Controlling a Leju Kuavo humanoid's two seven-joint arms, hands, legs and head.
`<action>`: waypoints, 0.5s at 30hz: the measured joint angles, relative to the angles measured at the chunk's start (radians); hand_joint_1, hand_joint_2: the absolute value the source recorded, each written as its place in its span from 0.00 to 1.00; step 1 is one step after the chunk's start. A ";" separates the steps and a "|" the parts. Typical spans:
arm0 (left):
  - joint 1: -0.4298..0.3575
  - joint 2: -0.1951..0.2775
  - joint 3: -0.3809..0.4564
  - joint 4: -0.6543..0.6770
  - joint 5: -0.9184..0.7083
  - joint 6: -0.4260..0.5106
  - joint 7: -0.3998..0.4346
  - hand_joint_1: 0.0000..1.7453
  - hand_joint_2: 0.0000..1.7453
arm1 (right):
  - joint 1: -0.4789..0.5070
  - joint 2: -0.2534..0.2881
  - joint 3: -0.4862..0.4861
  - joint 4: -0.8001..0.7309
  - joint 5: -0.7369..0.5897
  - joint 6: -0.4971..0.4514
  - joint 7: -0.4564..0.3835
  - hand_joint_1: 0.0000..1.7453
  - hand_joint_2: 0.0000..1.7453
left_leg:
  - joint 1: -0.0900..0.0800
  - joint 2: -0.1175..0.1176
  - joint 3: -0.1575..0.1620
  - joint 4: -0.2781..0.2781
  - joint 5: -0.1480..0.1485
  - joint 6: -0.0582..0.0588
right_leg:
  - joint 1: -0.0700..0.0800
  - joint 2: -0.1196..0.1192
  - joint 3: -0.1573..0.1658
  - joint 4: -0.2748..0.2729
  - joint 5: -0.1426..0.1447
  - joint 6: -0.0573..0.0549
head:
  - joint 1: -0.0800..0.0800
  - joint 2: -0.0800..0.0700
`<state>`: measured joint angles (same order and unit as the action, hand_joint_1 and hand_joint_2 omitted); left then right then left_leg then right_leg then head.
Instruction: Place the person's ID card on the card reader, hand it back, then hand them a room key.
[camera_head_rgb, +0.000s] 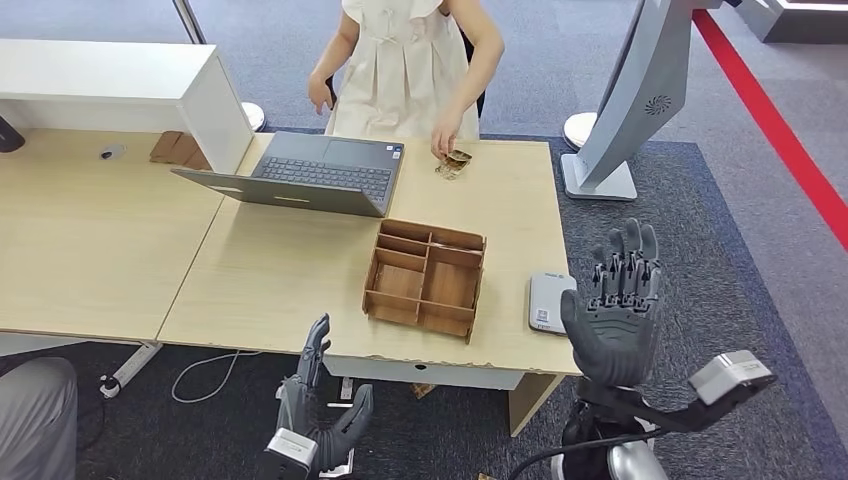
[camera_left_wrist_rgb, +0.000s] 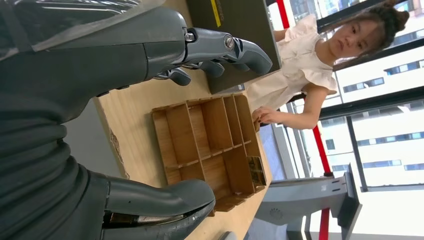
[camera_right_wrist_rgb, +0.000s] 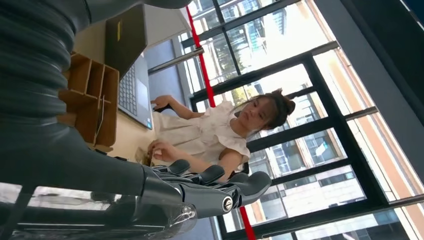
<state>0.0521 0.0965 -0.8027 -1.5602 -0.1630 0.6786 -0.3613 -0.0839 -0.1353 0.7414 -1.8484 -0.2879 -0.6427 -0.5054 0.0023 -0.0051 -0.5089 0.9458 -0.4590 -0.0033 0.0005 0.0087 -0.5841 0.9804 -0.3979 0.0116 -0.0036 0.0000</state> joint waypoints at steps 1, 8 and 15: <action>0.003 -0.001 0.004 -0.002 -0.002 0.000 0.000 0.00 1.00 | -0.004 0.000 0.004 0.005 0.016 -0.004 0.010 0.00 1.00 | 0.000 0.000 0.000 0.000 0.000 0.000 | 0.000 0.000 0.000 0.000 0.000 0.000 | 0.000 0.000; 0.016 -0.009 0.023 -0.009 -0.004 0.000 0.005 0.00 1.00 | -0.047 0.002 0.033 0.059 0.137 -0.014 0.066 0.00 1.00 | 0.000 0.000 0.000 0.000 0.000 0.000 | 0.000 0.000 0.000 0.000 0.000 0.000 | 0.000 0.000; 0.009 -0.008 0.014 -0.011 0.041 0.000 0.018 0.00 1.00 | -0.074 0.004 0.045 0.092 0.281 -0.049 0.136 0.00 1.00 | 0.000 0.000 0.001 0.000 0.000 0.000 | 0.000 0.000 0.000 0.000 0.000 0.000 | 0.000 0.000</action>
<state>0.0606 0.0888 -0.7883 -1.5709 -0.1217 0.6786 -0.3436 -0.1582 -0.1317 0.7866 -1.7568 -0.0065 -0.6921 -0.3696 0.0022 -0.0051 -0.5080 0.9458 -0.4589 -0.0033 0.0005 0.0086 -0.5841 0.9804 -0.3978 0.0116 -0.0034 0.0000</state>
